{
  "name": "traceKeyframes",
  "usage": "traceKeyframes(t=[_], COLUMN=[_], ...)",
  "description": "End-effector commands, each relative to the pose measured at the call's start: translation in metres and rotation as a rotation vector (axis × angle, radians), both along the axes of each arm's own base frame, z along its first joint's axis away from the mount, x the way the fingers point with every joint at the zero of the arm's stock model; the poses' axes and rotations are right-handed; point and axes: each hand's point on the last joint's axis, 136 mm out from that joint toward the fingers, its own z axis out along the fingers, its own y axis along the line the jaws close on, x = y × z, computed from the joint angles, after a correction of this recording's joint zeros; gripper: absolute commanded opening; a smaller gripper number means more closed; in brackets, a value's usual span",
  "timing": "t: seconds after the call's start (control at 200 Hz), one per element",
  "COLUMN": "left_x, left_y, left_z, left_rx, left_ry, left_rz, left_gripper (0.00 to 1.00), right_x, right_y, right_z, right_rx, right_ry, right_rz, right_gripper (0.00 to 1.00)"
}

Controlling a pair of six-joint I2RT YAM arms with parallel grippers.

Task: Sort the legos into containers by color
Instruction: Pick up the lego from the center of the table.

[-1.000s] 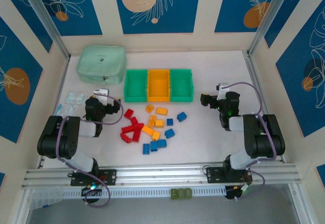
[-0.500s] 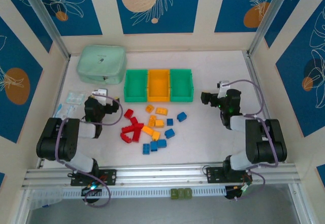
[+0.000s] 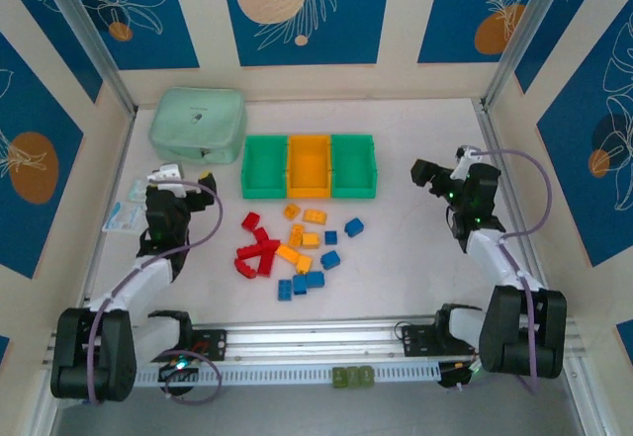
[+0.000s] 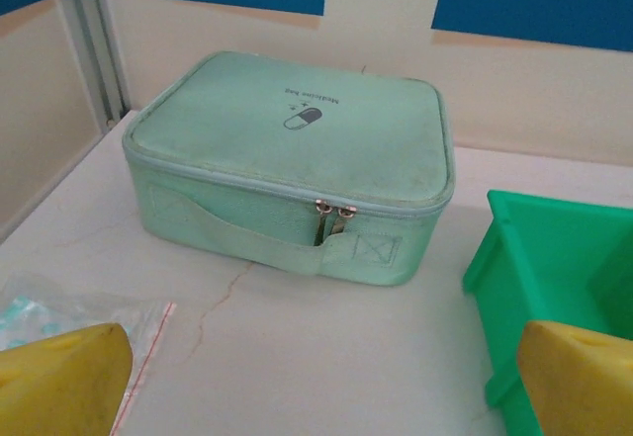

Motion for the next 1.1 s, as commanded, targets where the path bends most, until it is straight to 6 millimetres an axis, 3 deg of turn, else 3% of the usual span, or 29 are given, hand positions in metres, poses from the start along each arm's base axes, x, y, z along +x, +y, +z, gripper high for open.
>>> traceKeyframes(t=[0.0, 0.135, 0.305, 0.46, 0.665, 0.89, 1.095], left_x=[-0.008, -0.012, -0.017, -0.032, -0.065, -0.088, -0.096], left_y=[0.008, 0.004, -0.017, -0.039, -0.069, -0.124, -0.140], left_z=[-0.012, -0.011, -0.019, -0.028, -0.041, -0.052, -0.080], left_rx=[-0.153, -0.253, -0.320, -0.376, -0.382, -0.273, -0.252], left_ry=[0.067, 0.049, 0.270, 0.414, 0.633, 0.778, 0.879], left_rz=[0.078, 0.071, 0.002, -0.075, -0.144, -0.256, -0.196], left_gripper=[0.99, 0.99, 0.99, 0.99, 0.99, 0.99, 1.00], right_x=[-0.016, -0.019, -0.025, -0.031, -0.052, -0.080, -0.102], right_y=[-0.011, -0.014, -0.003, 0.034, 0.093, 0.154, 0.199], right_z=[-0.014, -0.030, -0.033, -0.028, -0.025, -0.032, -0.047], right_rx=[0.185, 0.297, 0.227, 0.167, 0.068, 0.007, 0.018], right_ry=[0.205, 0.297, 0.323, 0.355, 0.380, 0.414, 0.452], right_rz=[-0.131, -0.137, -0.119, 0.016, 0.218, 0.422, 0.536], right_gripper=[0.99, 0.99, 0.99, 0.99, 0.99, 0.99, 0.99])
